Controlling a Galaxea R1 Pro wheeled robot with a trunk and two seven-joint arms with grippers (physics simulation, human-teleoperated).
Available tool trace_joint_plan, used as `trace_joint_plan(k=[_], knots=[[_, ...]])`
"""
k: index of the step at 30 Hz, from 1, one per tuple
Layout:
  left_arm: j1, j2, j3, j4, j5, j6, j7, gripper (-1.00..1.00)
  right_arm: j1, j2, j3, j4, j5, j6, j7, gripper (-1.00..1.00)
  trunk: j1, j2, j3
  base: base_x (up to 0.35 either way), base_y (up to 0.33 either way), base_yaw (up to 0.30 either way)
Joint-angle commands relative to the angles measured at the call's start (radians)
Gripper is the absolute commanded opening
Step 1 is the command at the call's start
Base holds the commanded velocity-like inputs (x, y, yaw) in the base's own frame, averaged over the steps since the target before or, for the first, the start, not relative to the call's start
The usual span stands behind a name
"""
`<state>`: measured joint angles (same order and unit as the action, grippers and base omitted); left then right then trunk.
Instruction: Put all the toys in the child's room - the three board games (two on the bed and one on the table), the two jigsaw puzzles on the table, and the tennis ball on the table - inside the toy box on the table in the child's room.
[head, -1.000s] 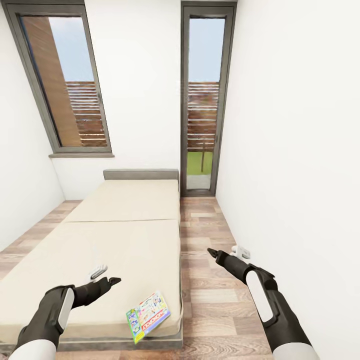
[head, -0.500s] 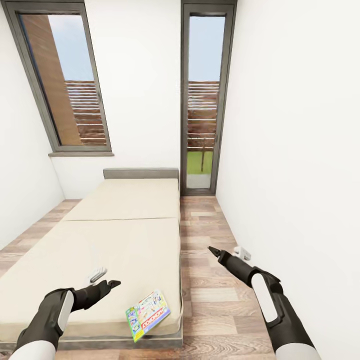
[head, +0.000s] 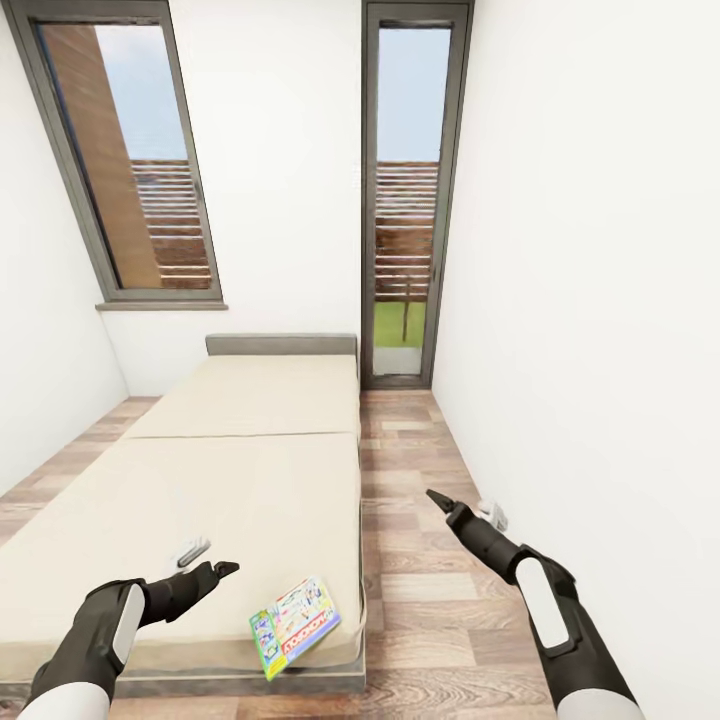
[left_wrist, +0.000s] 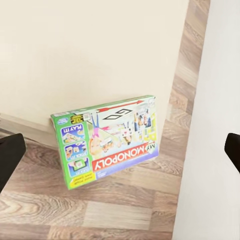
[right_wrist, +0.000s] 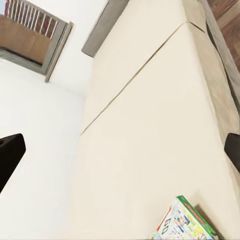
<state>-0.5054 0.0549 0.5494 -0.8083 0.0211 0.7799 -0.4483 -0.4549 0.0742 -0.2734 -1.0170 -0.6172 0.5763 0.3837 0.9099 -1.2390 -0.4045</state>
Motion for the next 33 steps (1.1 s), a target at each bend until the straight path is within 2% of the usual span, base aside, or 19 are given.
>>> trace_joint_plan(k=[1,3,5,10,16,21,33], knots=[[-0.001,0.0,0.003,0.0,0.002,0.008,-0.003,1.0,-0.001,0.0,-0.008,0.005,-0.018,0.009,0.015,1.0,0.004,-0.008,-0.004,0.0,0.0,0.0],[-0.002,0.001,0.004,0.0,0.003,0.008,-0.003,1.0,-0.001,-0.01,-0.015,0.021,-0.052,0.011,0.048,1.0,0.012,-0.022,-0.011,0.0,0.0,0.0],[-0.002,0.001,0.004,0.001,0.003,0.008,-0.003,1.0,-0.001,-0.019,-0.018,0.031,-0.068,0.011,0.064,1.0,0.019,-0.036,-0.017,0.0,0.0,0.0],[-0.002,0.002,0.005,0.002,0.002,0.008,-0.003,1.0,-0.002,-0.031,-0.021,0.041,-0.087,0.011,0.083,1.0,0.038,-0.071,-0.033,0.0,0.0,0.0],[-0.002,0.003,0.009,0.003,0.003,0.009,-0.003,1.0,-0.002,-0.038,-0.023,0.046,-0.098,0.01,0.095,1.0,0.061,-0.113,-0.051,0.0,0.0,0.0],[-0.005,0.003,0.031,0.016,0.002,0.009,-0.003,1.0,-0.002,-0.039,-0.024,0.048,-0.105,0.01,0.098,1.0,0.081,-0.148,-0.067,0.0,0.0,0.0],[-0.037,0.014,0.059,0.122,0.003,0.011,-0.008,1.0,-0.002,-0.039,-0.024,0.053,-0.111,0.009,0.098,1.0,0.127,-0.232,-0.105,0.0,0.0,0.0]])
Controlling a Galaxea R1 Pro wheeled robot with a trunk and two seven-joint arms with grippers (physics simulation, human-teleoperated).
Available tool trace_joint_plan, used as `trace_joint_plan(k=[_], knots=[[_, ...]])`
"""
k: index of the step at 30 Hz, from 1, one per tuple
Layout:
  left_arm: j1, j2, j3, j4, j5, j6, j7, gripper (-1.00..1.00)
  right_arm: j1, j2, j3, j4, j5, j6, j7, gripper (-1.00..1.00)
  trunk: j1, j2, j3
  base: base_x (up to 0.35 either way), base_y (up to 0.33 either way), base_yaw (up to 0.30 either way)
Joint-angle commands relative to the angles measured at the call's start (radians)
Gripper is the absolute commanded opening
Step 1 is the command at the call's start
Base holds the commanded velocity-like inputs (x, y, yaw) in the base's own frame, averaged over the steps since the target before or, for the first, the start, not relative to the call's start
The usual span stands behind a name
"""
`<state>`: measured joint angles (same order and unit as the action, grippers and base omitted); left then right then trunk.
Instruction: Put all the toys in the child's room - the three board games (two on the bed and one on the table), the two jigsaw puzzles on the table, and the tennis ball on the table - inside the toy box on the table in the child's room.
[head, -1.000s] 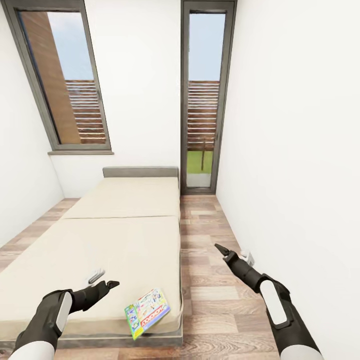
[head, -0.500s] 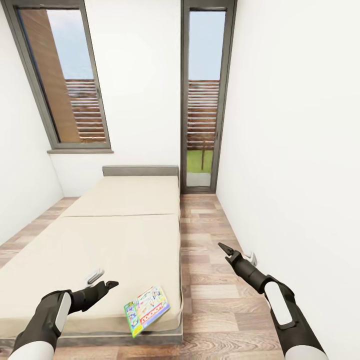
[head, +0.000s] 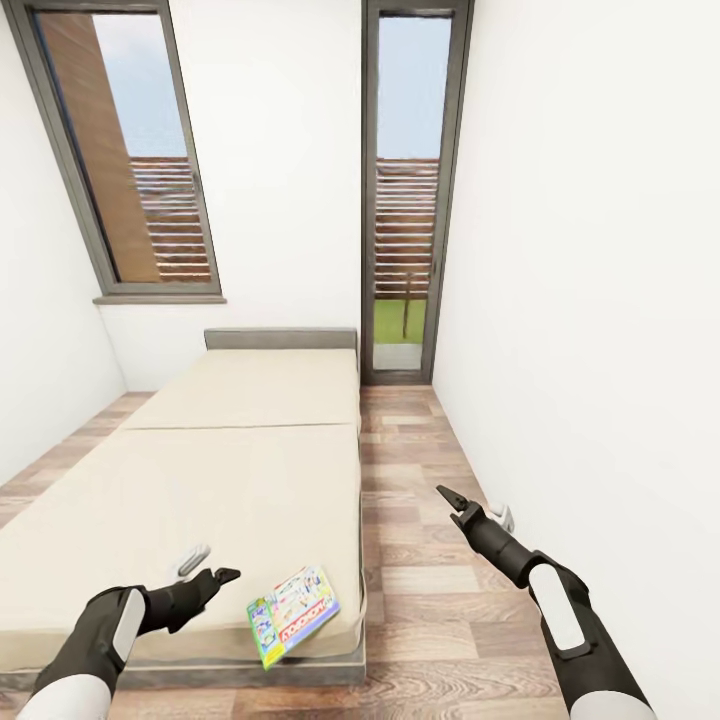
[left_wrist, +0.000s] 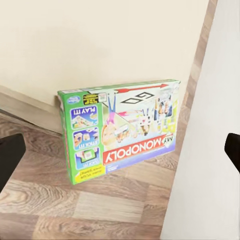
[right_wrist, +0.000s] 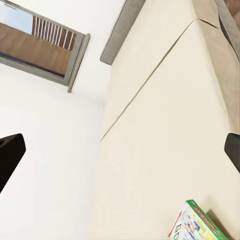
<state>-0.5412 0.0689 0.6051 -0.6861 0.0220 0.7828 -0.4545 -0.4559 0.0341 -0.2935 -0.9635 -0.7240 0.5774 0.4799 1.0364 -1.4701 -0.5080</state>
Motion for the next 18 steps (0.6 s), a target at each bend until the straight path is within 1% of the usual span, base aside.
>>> trace_joint_plan(k=[1,4,7,8,14,16,17,18], knots=[[-0.004,0.003,0.004,0.01,0.003,0.008,-0.004,1.0,-0.001,0.001,-0.004,0.0,-0.004,0.008,0.001,1.0,0.004,-0.008,-0.004,0.0,0.0,0.0],[-0.013,0.016,0.006,0.04,0.009,0.009,-0.008,1.0,-0.001,0.002,-0.004,0.0,-0.004,0.008,0.001,1.0,0.015,-0.029,-0.014,0.0,0.0,0.0],[-0.019,0.031,0.006,0.07,0.029,0.009,-0.01,1.0,-0.001,0.003,-0.004,0.0,-0.005,0.007,0.002,1.0,0.027,-0.05,-0.023,0.0,0.0,0.0],[-0.019,0.031,0.006,0.07,0.029,0.009,-0.01,1.0,-0.001,0.003,-0.004,0.0,-0.005,0.007,0.002,1.0,0.031,-0.057,-0.026,0.0,0.0,0.0],[-0.032,0.053,0.005,0.133,0.098,0.006,-0.01,1.0,-0.001,0.003,-0.004,0.0,-0.005,0.008,0.002,1.0,0.054,-0.099,-0.045,0.0,0.0,0.0],[-0.038,0.058,0.004,0.147,0.115,0.007,-0.011,1.0,-0.001,0.002,-0.004,0.0,-0.005,0.008,0.002,1.0,0.061,-0.113,-0.051,0.0,0.0,0.0],[-0.042,0.066,0.004,0.157,0.127,0.009,-0.012,1.0,-0.001,0.002,-0.004,0.0,-0.005,0.008,0.002,1.0,0.065,-0.12,-0.054,0.0,0.0,0.0],[-0.043,0.07,0.004,0.161,0.131,0.01,-0.012,1.0,-0.001,0.002,-0.004,0.0,-0.005,0.008,0.002,1.0,0.069,-0.127,-0.058,0.0,0.0,0.0]])
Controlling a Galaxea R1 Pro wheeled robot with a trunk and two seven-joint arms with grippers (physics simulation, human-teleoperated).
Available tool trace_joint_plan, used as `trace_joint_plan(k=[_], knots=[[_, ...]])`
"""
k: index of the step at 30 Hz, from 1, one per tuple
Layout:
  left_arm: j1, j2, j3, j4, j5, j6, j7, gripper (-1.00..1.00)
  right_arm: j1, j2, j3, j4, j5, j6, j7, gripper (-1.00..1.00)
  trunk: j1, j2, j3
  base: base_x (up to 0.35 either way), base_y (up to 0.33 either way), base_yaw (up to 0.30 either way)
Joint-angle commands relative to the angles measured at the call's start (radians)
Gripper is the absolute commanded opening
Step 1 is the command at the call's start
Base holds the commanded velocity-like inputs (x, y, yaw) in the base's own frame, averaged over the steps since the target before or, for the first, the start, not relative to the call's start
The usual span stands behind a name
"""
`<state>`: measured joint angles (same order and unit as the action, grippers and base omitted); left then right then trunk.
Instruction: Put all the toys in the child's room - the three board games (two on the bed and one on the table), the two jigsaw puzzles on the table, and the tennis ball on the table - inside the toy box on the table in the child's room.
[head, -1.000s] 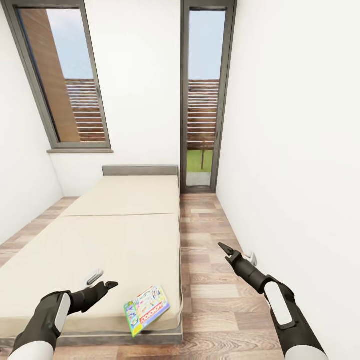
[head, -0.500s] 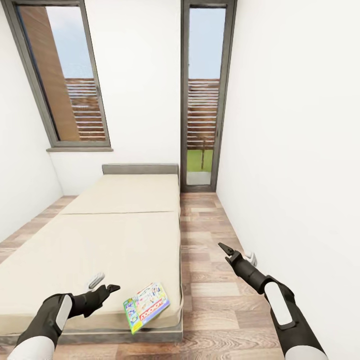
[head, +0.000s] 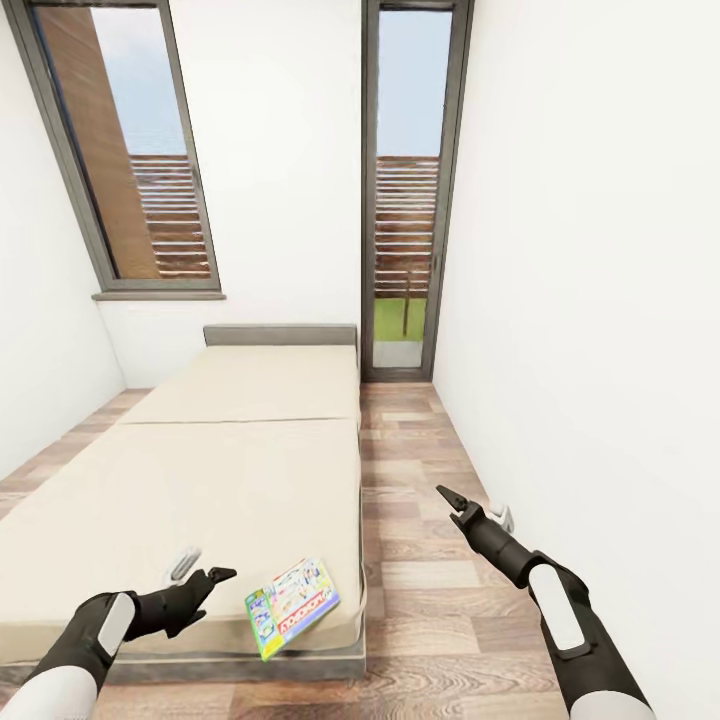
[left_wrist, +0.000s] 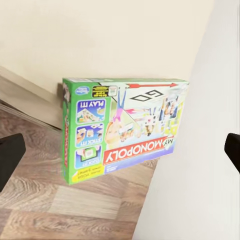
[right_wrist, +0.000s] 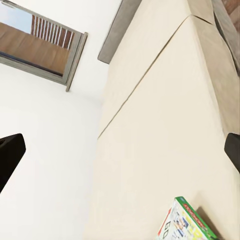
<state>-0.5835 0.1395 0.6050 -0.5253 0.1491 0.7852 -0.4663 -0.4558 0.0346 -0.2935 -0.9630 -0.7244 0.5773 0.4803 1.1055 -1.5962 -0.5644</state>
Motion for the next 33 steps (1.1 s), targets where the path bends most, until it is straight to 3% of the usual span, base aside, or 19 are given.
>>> trace_joint_plan(k=[1,10,15,33], knots=[[-0.002,0.004,0.004,0.003,0.008,0.008,-0.001,1.0,-0.001,0.001,-0.004,0.0,-0.004,0.008,0.001,1.0,0.004,-0.008,-0.004,0.0,0.0,0.0],[-0.006,0.022,0.004,0.022,0.019,0.013,-0.005,1.0,-0.001,0.001,-0.007,0.048,-0.005,0.007,0.002,1.0,0.038,-0.071,-0.032,0.0,0.0,0.0],[-0.007,0.023,0.003,0.031,0.019,0.014,-0.027,1.0,-0.001,0.001,-0.008,0.105,-0.022,0.004,0.004,1.0,0.058,-0.106,-0.048,0.0,0.0,0.0],[-0.007,0.019,-0.002,0.03,0.017,0.014,-0.052,1.0,-0.001,0.003,-0.005,0.123,-0.031,-0.005,-0.001,1.0,0.127,-0.232,-0.105,0.0,0.0,0.0]])
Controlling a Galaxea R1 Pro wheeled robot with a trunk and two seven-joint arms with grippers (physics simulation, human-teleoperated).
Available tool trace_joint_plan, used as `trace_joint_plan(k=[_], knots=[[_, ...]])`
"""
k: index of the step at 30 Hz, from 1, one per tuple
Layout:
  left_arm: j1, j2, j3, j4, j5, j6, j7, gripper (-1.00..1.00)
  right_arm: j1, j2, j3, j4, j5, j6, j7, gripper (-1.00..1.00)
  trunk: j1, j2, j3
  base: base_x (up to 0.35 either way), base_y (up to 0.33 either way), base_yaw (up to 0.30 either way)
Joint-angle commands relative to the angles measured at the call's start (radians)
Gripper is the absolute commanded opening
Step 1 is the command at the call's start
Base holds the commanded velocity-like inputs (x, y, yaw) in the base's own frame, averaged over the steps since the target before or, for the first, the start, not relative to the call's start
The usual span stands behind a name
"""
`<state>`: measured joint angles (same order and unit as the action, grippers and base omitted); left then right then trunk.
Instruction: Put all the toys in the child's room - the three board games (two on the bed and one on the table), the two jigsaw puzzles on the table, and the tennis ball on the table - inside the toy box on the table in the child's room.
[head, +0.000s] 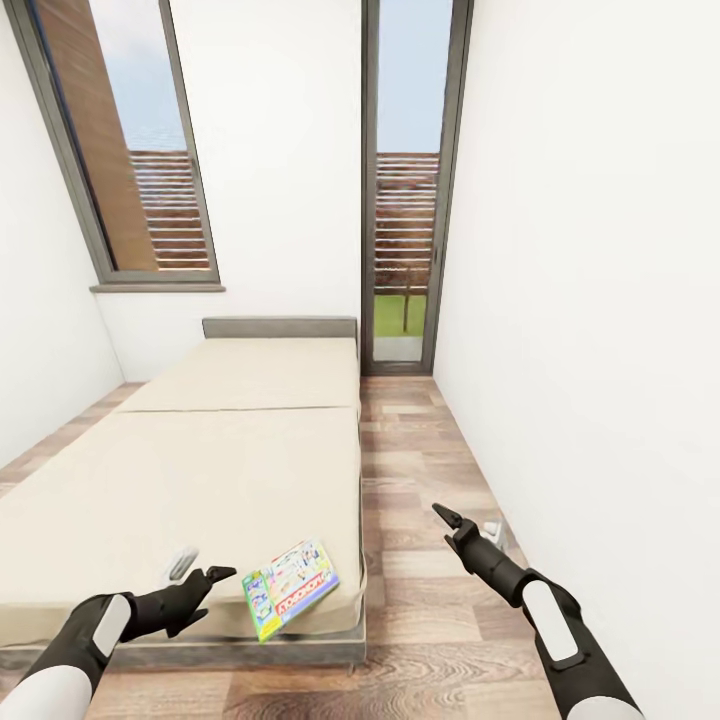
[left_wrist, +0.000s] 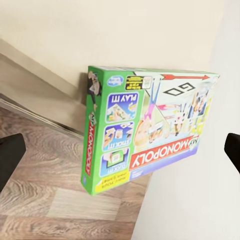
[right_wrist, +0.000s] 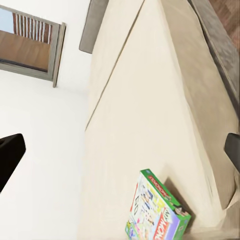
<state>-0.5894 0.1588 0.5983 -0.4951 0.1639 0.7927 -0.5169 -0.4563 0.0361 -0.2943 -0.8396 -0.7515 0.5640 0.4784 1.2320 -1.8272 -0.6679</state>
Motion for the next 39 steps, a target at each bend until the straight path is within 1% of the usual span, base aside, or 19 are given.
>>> trace_joint_plan(k=[1,16,21,24,28,30,31,33,39], knots=[[-0.001,-0.001,0.004,0.0,0.002,0.007,-0.001,1.0,-0.001,0.002,-0.004,0.0,-0.004,0.008,0.0,1.0,0.004,-0.008,-0.004,0.0,0.0,0.0],[0.0,-0.001,0.003,-0.002,0.002,0.006,-0.003,1.0,-0.001,0.007,-0.002,0.0,0.003,0.004,-0.003,1.0,0.061,-0.113,-0.051,0.0,0.0,0.0],[0.0,-0.002,0.003,-0.002,0.003,0.005,-0.013,1.0,-0.001,0.008,-0.002,0.0,0.006,0.003,-0.004,1.0,0.081,-0.148,-0.067,0.0,0.0,0.0],[0.0,-0.003,0.001,0.0,0.003,0.005,-0.032,1.0,-0.001,0.007,-0.002,0.0,0.007,0.002,-0.004,1.0,0.092,-0.169,-0.076,0.0,0.0,0.0],[0.0,-0.004,-0.001,0.001,0.001,0.006,-0.085,1.0,-0.001,0.006,-0.002,0.0,0.007,0.002,-0.004,1.0,0.107,-0.197,-0.089,0.0,0.0,0.0],[0.0,-0.003,-0.003,0.002,0.0,0.006,-0.108,1.0,-0.001,0.006,-0.002,0.0,0.007,0.002,-0.004,1.0,0.107,-0.197,-0.089,0.0,0.0,0.0],[0.0,-0.003,-0.008,0.002,-0.001,0.006,-0.127,1.0,-0.001,0.006,-0.002,0.0,0.007,0.002,-0.004,1.0,0.107,-0.197,-0.089,0.0,0.0,0.0],[0.0,-0.002,-0.018,0.002,-0.002,0.006,-0.141,1.0,-0.001,0.005,-0.002,0.0,0.007,0.002,-0.004,1.0,0.107,-0.197,-0.089,0.0,0.0,0.0],[0.0,0.002,-0.069,0.003,-0.002,0.006,-0.161,1.0,-0.001,0.003,-0.001,0.0,0.007,0.002,-0.004,1.0,0.107,-0.197,-0.089,0.0,0.0,0.0]])
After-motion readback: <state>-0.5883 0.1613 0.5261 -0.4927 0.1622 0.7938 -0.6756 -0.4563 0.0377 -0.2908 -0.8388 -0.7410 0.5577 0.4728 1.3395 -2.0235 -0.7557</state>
